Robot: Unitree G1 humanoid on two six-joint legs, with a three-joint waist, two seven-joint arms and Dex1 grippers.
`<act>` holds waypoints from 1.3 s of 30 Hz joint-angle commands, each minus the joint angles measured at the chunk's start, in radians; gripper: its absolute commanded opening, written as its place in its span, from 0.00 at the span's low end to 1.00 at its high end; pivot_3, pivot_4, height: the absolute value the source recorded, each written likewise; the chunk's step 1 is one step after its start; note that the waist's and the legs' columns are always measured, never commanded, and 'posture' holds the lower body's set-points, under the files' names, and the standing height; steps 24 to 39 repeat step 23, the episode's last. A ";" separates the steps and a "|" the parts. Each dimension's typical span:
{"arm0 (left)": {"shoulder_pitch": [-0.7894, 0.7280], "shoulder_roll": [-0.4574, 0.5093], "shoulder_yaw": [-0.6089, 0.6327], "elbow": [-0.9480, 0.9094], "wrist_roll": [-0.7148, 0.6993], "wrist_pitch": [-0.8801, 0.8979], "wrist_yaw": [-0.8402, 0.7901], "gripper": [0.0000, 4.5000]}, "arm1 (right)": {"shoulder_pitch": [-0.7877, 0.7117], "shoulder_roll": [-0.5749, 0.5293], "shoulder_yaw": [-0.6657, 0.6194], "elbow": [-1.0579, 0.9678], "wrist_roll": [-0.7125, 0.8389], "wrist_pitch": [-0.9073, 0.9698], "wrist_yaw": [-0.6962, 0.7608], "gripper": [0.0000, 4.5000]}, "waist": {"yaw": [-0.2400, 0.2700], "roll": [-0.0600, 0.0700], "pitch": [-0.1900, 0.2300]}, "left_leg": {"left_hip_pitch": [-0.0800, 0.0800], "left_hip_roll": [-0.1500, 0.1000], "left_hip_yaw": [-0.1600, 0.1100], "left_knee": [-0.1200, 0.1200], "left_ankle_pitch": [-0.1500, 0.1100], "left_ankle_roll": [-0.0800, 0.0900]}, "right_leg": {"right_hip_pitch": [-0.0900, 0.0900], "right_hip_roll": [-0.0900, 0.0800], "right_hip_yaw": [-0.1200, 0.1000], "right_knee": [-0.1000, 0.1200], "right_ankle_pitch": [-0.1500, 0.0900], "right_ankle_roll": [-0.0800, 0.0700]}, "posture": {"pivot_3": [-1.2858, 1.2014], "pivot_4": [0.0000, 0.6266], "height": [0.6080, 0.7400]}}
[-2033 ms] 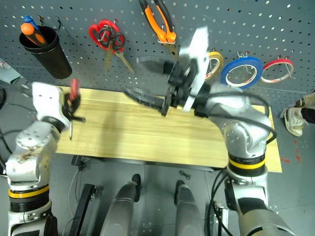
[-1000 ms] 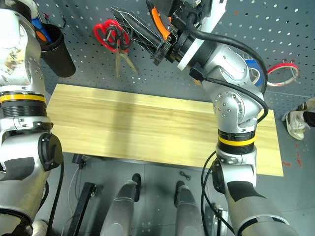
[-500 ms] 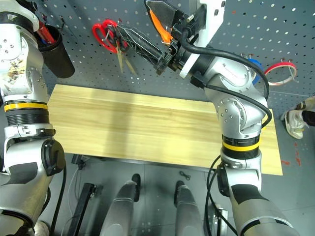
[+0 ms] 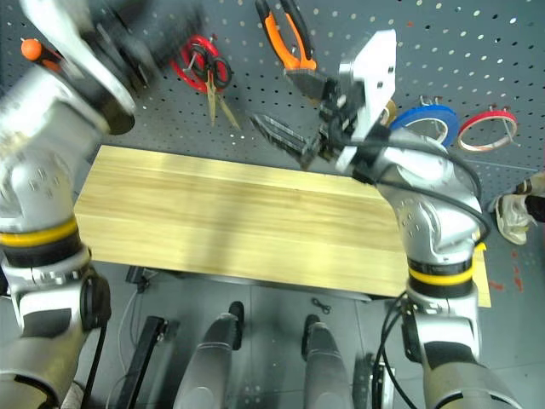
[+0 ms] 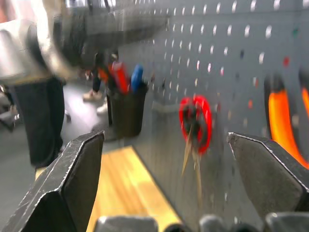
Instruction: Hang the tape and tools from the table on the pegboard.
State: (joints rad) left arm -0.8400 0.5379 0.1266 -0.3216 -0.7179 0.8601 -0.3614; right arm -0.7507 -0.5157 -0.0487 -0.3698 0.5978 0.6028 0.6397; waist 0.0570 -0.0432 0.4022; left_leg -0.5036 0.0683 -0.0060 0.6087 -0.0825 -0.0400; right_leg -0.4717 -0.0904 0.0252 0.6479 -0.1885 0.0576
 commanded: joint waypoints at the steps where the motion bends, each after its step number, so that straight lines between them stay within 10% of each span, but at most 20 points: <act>1: 0.192 0.038 -0.094 -0.191 -0.046 0.104 -0.031 0.99 | 0.174 -0.066 0.013 -0.186 0.009 0.102 -0.040 1.00 | -0.003 0.000 -0.001 | 0.000 0.000 0.000 0.000 0.000 0.000 | 0.000 0.000 0.000 0.000 0.000 0.000 | 0.57 0.52 1.00; 10: 0.519 0.075 -0.433 -0.036 0.272 -0.134 -0.167 0.99 | 0.596 -0.120 0.063 -0.146 -0.279 0.044 -0.210 1.00 | -0.006 0.001 -0.021 | 0.004 0.000 0.002 -0.001 0.001 -0.003 | 0.001 -0.001 0.001 -0.008 -0.001 -0.001 | 0.57 0.52 1.00; 39: 0.555 -0.021 -0.488 0.266 0.485 -0.428 -0.287 0.99 | 0.800 -0.056 0.042 -0.034 -0.433 -0.083 -0.262 1.00 | -0.007 0.006 -0.054 | 0.010 0.001 0.004 -0.003 0.000 -0.004 | 0.013 -0.001 0.001 -0.022 0.000 -0.001 | 0.56 0.52 1.00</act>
